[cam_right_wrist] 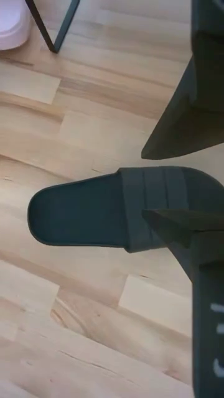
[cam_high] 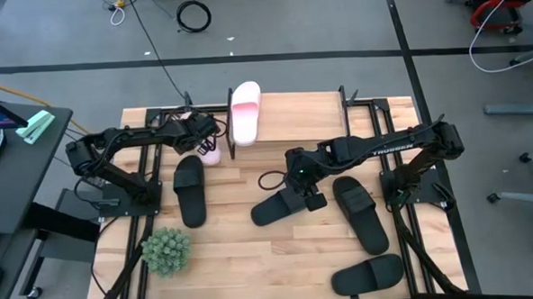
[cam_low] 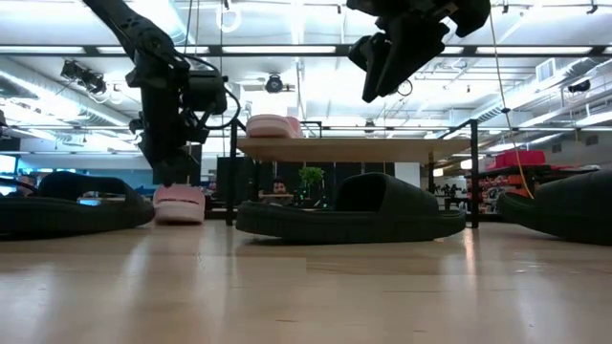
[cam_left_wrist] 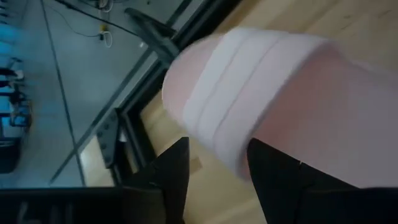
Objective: Pick and place slides into the shelf
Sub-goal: Put the pink slides on the shelf
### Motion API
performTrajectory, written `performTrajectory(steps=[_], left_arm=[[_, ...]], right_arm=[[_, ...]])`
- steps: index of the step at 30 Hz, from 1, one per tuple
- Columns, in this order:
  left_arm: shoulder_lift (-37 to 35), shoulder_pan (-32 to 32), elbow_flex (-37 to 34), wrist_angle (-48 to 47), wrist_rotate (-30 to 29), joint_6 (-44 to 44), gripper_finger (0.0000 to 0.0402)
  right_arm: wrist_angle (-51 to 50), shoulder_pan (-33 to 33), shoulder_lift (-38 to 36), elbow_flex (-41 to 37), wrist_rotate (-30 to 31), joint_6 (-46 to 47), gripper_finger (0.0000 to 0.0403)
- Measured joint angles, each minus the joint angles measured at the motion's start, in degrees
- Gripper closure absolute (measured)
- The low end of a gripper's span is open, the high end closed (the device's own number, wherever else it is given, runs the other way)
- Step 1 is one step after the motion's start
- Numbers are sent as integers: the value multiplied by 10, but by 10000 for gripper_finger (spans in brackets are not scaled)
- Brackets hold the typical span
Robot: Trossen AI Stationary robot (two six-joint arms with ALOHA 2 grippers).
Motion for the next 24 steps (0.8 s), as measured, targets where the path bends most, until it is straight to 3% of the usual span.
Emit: performTrajectory(steps=[3,9,11,14,24], left_arm=[[0,0,0,0,-1,0,276],[0,0,0,0,-1,9,384],[0,0,0,0,7,25,393],[0,-2,0,0,32,44,365],[0,1,0,8,34,94,194]], right_arm=[[0,0,0,0,0,0,257],[0,0,0,0,0,-1,257],[0,0,0,0,0,-1,257],[0,0,0,0,0,-2,257],[9,0,1,0,0,-2,257]])
